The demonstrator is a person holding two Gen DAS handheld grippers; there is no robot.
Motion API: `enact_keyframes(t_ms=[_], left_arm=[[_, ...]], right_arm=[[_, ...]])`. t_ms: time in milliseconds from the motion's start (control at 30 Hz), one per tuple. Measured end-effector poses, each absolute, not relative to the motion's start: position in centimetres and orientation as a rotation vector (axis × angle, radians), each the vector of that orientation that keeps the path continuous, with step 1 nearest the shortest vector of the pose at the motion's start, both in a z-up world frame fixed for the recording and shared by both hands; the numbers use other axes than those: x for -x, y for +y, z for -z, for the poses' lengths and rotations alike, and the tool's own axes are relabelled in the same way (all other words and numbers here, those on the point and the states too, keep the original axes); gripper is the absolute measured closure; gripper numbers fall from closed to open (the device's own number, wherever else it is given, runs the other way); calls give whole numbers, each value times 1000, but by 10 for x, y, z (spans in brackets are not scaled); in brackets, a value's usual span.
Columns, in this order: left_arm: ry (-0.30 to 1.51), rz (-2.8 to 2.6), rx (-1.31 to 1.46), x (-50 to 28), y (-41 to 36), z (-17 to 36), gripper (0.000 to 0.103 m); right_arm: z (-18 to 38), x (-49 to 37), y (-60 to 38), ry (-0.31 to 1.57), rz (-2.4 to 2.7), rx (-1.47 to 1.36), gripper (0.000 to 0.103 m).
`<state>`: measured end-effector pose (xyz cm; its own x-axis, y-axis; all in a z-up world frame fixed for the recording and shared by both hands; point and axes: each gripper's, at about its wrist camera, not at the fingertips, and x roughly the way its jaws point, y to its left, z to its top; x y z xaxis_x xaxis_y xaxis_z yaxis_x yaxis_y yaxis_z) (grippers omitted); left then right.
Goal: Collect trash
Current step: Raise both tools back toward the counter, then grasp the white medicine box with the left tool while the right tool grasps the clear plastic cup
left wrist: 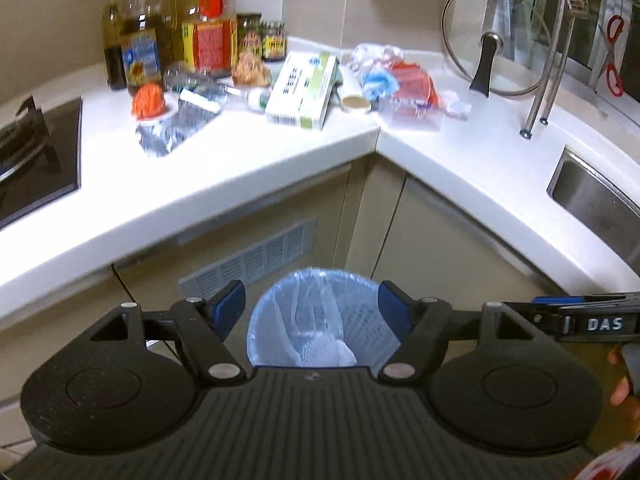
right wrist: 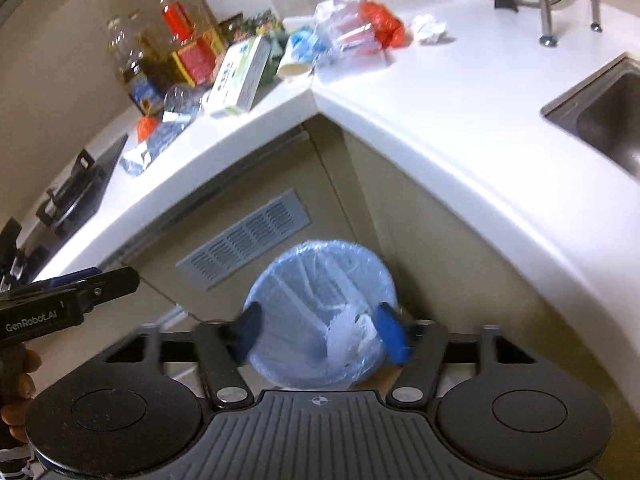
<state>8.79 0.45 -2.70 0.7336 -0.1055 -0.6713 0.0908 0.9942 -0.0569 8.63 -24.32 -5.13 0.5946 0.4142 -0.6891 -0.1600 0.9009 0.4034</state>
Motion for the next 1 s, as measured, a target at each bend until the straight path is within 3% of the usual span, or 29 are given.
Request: enact_keyframes(t_ms=[133, 467, 1000], left_arm=[[701, 116, -6, -100, 3, 16, 23], [627, 173, -59, -168, 2, -6, 18], [595, 246, -120, -305, 3, 2, 17]], right_arm=[[39, -96, -250, 835, -324, -316, 28], [13, -144, -254, 733, -248, -281, 28], [4, -241, -254, 625, -157, -307, 28]])
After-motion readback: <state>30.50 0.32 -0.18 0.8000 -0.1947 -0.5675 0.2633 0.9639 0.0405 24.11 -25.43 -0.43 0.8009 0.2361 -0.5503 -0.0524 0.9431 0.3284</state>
